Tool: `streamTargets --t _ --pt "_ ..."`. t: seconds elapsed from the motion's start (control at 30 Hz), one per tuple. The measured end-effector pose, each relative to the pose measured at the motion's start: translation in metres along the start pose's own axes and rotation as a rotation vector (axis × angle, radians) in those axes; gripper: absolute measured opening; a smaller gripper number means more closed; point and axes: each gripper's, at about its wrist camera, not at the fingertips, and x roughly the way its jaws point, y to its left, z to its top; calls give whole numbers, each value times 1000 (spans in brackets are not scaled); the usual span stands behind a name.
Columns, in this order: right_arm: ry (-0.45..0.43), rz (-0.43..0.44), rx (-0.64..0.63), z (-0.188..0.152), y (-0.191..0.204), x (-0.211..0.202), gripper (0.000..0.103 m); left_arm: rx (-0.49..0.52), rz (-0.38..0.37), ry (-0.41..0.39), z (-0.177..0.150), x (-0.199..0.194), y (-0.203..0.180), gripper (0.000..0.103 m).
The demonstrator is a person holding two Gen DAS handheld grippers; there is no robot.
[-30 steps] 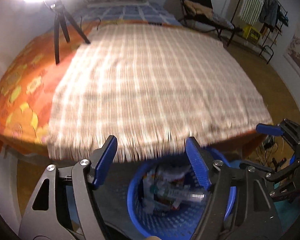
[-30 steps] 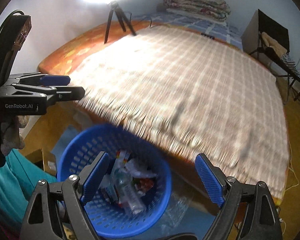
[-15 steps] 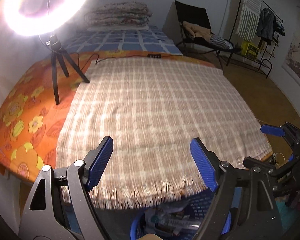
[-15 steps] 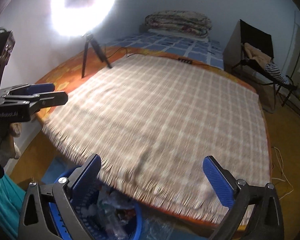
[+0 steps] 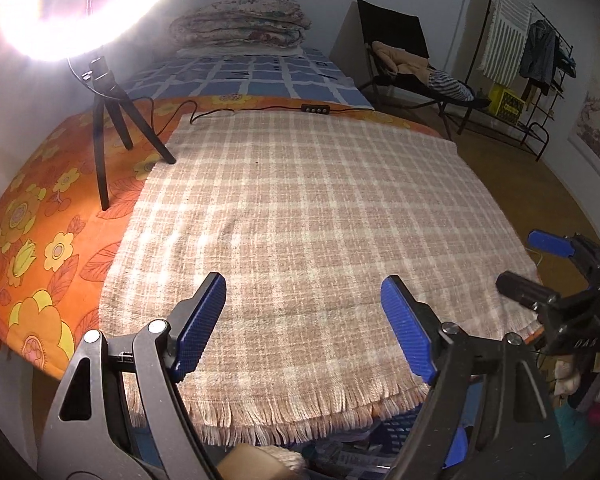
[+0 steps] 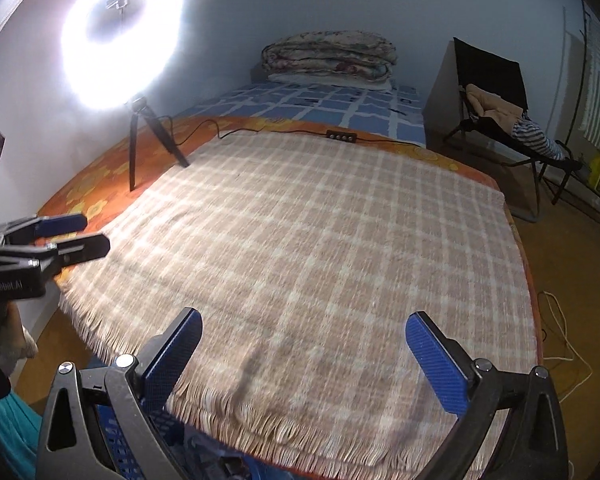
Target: Collect trash
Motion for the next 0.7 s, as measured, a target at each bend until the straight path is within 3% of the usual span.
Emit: streamTargets --t 0.13,0.23,0.37,0.7 --pt "-5 -3 18 5 -2 5 103 -2 4 1 0 2 1 85" --pt "-7 -5 19 6 -2 6 103 -5 24 -14 2 -1 1 102" --pt "-18 -15 18 6 0 4 103 -10 33 -49 3 -9 2 102" --pt "-34 -37 18 4 -2 -2 103 -12 39 -48 3 -11 2 102"
